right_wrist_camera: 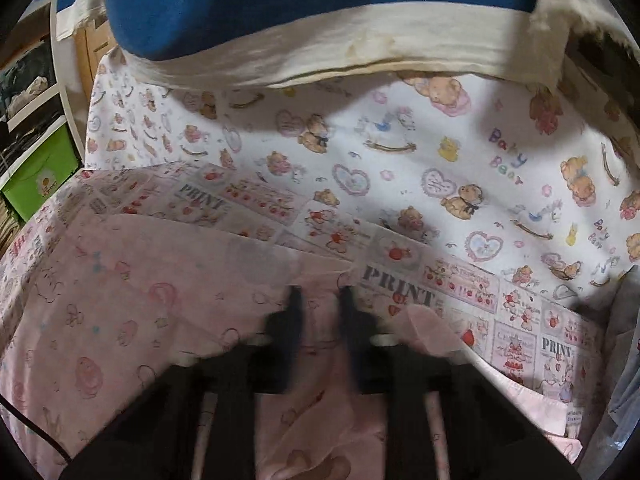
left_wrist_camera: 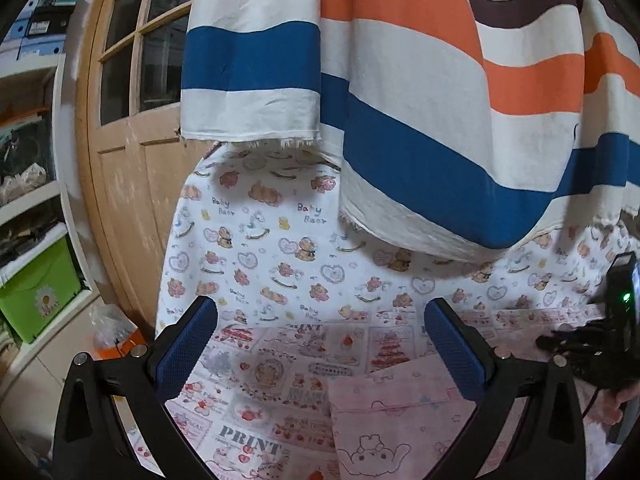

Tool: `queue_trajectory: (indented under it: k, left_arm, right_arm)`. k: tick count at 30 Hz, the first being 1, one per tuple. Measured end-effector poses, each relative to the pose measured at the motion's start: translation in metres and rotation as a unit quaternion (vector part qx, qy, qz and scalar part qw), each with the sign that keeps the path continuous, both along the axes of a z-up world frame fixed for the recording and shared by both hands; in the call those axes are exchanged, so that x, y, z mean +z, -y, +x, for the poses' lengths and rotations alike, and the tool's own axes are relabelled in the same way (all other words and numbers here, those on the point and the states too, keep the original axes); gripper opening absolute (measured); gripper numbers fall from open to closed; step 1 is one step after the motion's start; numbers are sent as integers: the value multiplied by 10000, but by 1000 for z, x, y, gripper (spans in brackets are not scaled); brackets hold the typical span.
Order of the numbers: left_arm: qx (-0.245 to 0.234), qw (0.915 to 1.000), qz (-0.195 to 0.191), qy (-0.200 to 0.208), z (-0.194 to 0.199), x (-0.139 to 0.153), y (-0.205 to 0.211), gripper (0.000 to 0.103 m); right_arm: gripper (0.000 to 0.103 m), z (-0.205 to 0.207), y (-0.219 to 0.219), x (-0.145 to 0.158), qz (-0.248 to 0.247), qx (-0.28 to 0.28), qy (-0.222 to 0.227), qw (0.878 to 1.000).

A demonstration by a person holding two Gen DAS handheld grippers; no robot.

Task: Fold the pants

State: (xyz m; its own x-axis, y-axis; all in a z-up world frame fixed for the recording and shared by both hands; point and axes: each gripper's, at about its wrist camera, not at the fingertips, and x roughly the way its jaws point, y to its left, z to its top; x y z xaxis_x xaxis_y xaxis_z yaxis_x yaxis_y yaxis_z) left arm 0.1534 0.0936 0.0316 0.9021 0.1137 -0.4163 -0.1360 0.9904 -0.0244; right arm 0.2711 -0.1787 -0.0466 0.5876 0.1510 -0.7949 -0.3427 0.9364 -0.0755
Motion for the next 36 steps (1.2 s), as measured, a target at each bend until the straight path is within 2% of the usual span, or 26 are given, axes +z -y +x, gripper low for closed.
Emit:
queue_trajectory:
  k: [5,12,15,17,19,20,22,23,24,26,28,30,32,33,35,36]
  left_arm:
    - [61,9997,215,-35,3,-5,5,103]
    - [96,9994,204,-271,10,-13,3,103]
    - [76,9988,31,-475,18,-21,-4,103]
    - [-61,9975,-218,-672,25,-27,-10,102]
    - [-430,9939,-510,-882,34,-33,-13,82]
    - [-731,9886,-728,-1101,41,-38,-13,77]
    - [-1167,9743,-1176,-1527,56,-49,-13,57]
    - [-1281,9664,-1390,-1741,62,-55,-14,53]
    - [-1382,9576,-1605,-1954,69,-63,-13,44]
    - [-1481,9459,-1851,-2217,78,-74,-12,38]
    - [-1523,9391,-1988,-2354,81,-83,-8,26]
    - [-1811,9307,-2082,-2402,79,-86,0,24]
    - [-2027,9289,-1956,-2405,76,-86,13,15]
    - [-2014,9325,-1792,-2402,75,-84,20,2]
    - [-1671,9455,-1444,-2392,73,-78,24,2]
    - [-1489,9522,-1402,-2269,71,-71,21,2]
  right_arm:
    - [7,1,18,8,91,-290,75,9995]
    - [7,6,53,7,-52,-815,5,9967]
    - [7,6,58,1,-88,-847,-40,9964]
    - [7,5,59,-2,-107,-812,-21,9966]
    - [7,4,60,-4,-66,-810,-13,9967]
    - [7,4,59,-5,-46,-808,-6,9967]
    - [7,4,61,-5,-1,-757,-14,9971]
    - [7,5,62,-4,44,-742,-26,9972]
    - [7,5,64,-4,98,-742,-45,9972]
    - [7,6,66,-5,177,-717,-79,9972]
    - [7,6,68,-5,241,-721,-110,9970]
    - [7,6,68,-4,275,-705,-121,9971]
    - [7,5,69,-4,320,-676,-112,9971]
    - [7,5,69,-3,378,-658,-110,9971]
    - [7,5,68,-1,440,-656,-116,9968]
    - [7,5,67,1,500,-659,-134,9965]
